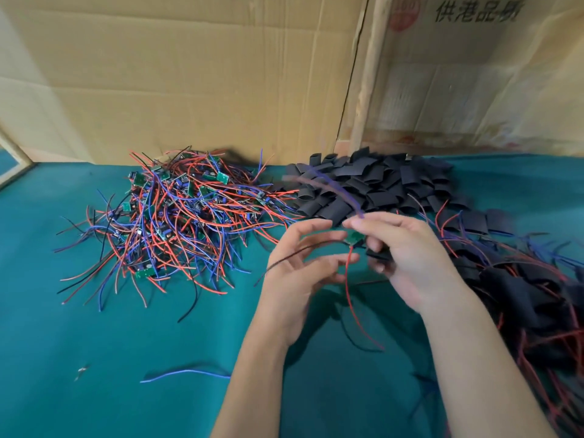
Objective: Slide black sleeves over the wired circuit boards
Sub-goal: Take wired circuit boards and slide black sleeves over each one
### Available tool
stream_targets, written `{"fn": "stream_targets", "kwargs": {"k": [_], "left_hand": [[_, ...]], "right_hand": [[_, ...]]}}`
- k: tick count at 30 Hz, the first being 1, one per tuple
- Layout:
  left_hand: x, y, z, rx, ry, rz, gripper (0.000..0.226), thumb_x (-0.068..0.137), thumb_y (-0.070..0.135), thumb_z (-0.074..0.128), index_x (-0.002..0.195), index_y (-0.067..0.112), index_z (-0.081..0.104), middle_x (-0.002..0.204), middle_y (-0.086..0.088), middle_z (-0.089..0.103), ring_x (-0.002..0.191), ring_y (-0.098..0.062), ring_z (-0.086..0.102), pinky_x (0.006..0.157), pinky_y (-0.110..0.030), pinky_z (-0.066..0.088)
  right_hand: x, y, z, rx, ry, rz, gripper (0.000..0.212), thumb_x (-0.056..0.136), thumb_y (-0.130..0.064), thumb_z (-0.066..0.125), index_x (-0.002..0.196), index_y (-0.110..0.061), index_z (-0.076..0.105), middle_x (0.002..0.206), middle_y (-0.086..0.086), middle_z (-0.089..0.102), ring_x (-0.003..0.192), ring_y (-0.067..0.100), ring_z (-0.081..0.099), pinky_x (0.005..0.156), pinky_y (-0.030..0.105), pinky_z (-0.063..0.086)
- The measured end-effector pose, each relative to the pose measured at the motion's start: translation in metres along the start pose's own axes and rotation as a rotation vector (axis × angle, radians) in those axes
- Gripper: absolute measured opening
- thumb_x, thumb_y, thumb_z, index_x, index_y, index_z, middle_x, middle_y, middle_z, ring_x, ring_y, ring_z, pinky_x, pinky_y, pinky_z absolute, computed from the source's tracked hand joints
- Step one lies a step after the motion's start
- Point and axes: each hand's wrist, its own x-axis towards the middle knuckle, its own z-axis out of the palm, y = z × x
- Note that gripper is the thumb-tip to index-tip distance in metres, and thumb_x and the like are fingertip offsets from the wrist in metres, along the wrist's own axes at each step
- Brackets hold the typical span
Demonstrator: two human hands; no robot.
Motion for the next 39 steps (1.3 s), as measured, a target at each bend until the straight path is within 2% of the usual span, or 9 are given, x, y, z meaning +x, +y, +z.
{"fn": "stream_targets", "kwargs": {"k": [6,10,13,17,21,26,30,35,39], "left_hand": [[-0.002,0.006,0.003,-0.053,0.019,-0.238,0.034,0.087,0.03,0.063,0.117,0.014,0.062,0.099,-0.011,0.074,0.057,-0.014,0.069,0.038,-0.014,0.04],[-0.002,0.008,0.006,-0.008,-0.039,-0.325,0.041,0.08,0.053,0.062,0.099,0.018,0.072,0.081,-0.007,0.071,0.035,-0.007,0.051,0.027,-0.014,0.025],[-0.004,0.01,0.009,-0.066,-0.075,-0.324,0.042,0.073,0.052,0.068,0.1,0.021,0.076,0.074,-0.005,0.068,0.028,-0.003,0.041,0.026,-0.012,0.021],[-0.006,0.01,0.005,-0.101,-0.106,-0.225,0.018,0.089,0.028,0.071,0.09,0.015,0.057,0.077,-0.012,0.063,0.035,-0.003,0.047,0.028,-0.01,0.025],[-0.002,-0.002,0.013,0.007,0.03,-0.033,0.024,0.074,0.007,0.078,0.08,0.015,0.056,0.068,0.0,0.057,0.043,-0.011,0.045,0.04,-0.016,0.035],[0.0,-0.007,0.007,0.442,0.165,0.155,0.03,0.065,0.026,0.09,0.071,0.017,0.062,0.066,0.003,0.058,0.06,-0.013,0.048,0.057,-0.027,0.041],[0.002,-0.011,0.011,0.491,0.274,0.18,0.021,0.08,0.028,0.074,0.079,0.012,0.061,0.072,0.009,0.065,0.069,-0.007,0.058,0.066,-0.019,0.046],[0.001,-0.006,0.001,0.347,0.094,0.08,0.014,0.091,0.01,0.068,0.105,0.007,0.069,0.09,-0.002,0.074,0.081,-0.012,0.067,0.079,-0.026,0.054],[0.001,-0.003,-0.002,0.376,0.094,-0.016,0.024,0.094,0.003,0.066,0.117,0.008,0.071,0.104,-0.004,0.077,0.088,-0.01,0.069,0.081,-0.021,0.051]], "right_hand": [[-0.005,-0.014,-0.006,0.42,-0.233,0.022,0.029,0.087,-0.035,0.065,0.067,-0.014,0.068,0.047,-0.003,0.033,0.048,0.016,0.025,0.042,0.022,0.031],[-0.009,-0.009,-0.009,0.185,-0.393,-0.033,0.032,0.088,-0.042,0.066,0.072,-0.015,0.07,0.048,-0.003,0.039,0.044,0.012,0.039,0.043,0.022,0.027],[-0.008,-0.003,-0.005,-0.018,-0.389,-0.057,0.033,0.085,-0.049,0.067,0.081,-0.017,0.076,0.052,-0.002,0.041,0.052,0.018,0.047,0.058,0.034,0.03],[-0.007,-0.001,-0.001,-0.087,-0.318,-0.136,0.024,0.088,-0.041,0.072,0.091,-0.018,0.077,0.06,-0.007,0.052,0.059,0.013,0.045,0.063,0.023,0.044],[-0.003,0.002,-0.002,-0.178,-0.163,-0.194,0.01,0.092,-0.023,0.074,0.084,-0.019,0.075,0.063,-0.008,0.054,0.062,0.009,0.044,0.064,0.022,0.041],[-0.001,0.006,0.008,-0.239,-0.008,-0.122,0.018,0.093,-0.021,0.073,0.08,-0.009,0.073,0.056,-0.006,0.055,0.052,0.009,0.046,0.05,0.017,0.039],[-0.004,0.003,0.012,-0.088,-0.161,0.063,0.025,0.099,-0.014,0.061,0.076,-0.014,0.07,0.067,0.003,0.058,0.061,0.016,0.051,0.055,0.027,0.035],[-0.006,0.004,0.009,-0.087,-0.322,0.114,0.024,0.103,-0.011,0.05,0.083,-0.009,0.063,0.067,0.004,0.055,0.061,0.017,0.046,0.058,0.03,0.034],[-0.006,0.005,0.003,-0.193,-0.365,0.105,0.025,0.104,-0.012,0.051,0.087,-0.007,0.069,0.075,0.009,0.06,0.063,0.016,0.053,0.062,0.031,0.04]]}}
